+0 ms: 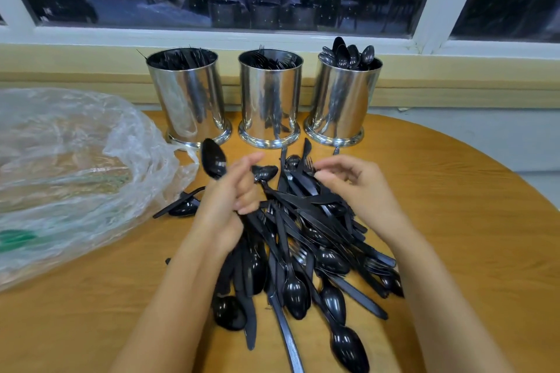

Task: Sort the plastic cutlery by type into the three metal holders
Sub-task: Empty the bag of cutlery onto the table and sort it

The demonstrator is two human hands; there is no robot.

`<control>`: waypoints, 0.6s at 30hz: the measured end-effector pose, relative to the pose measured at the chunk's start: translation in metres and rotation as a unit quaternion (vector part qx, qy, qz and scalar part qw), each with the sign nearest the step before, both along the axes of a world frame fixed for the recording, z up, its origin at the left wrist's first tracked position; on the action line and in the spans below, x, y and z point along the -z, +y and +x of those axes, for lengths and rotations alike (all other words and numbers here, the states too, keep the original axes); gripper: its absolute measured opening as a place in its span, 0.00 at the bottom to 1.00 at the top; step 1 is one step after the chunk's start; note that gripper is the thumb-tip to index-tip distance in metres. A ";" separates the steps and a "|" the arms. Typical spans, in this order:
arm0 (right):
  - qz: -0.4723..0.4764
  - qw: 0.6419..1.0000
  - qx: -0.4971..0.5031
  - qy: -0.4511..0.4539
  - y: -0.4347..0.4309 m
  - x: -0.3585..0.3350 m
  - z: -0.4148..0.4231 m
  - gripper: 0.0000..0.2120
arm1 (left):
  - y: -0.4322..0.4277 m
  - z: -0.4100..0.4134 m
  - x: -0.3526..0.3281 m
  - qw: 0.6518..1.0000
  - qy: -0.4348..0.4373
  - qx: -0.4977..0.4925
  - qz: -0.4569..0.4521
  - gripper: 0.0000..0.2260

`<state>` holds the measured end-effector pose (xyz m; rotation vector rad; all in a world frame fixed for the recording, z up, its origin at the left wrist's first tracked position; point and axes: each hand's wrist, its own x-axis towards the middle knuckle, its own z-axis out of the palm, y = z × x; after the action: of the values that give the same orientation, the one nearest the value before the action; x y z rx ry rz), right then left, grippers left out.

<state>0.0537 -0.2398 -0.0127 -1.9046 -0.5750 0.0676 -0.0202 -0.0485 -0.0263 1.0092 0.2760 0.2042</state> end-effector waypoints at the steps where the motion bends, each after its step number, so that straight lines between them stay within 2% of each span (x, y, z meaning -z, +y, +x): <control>1: -0.042 0.999 0.000 -0.001 0.000 0.005 0.002 0.06 | 0.005 0.002 0.003 0.999 0.005 -0.029 -0.026 0.09; 6: -0.158 0.987 -0.016 -0.027 0.007 0.020 0.002 0.04 | 0.009 0.006 0.008 0.995 0.034 -0.070 -0.070 0.09; 13: -0.258 0.962 0.010 -0.089 0.028 0.034 -0.009 0.20 | 0.002 0.006 0.007 0.996 0.043 -0.050 -0.053 0.09; 18: -0.273 0.958 0.029 -0.082 0.029 0.030 -0.008 0.18 | -0.001 0.006 0.005 0.998 0.042 -0.036 -0.042 0.11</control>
<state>0.0460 -0.2108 -0.0427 -2.4821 -0.6570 0.0325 -0.0142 -0.0497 -0.0316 0.9275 0.3951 0.2145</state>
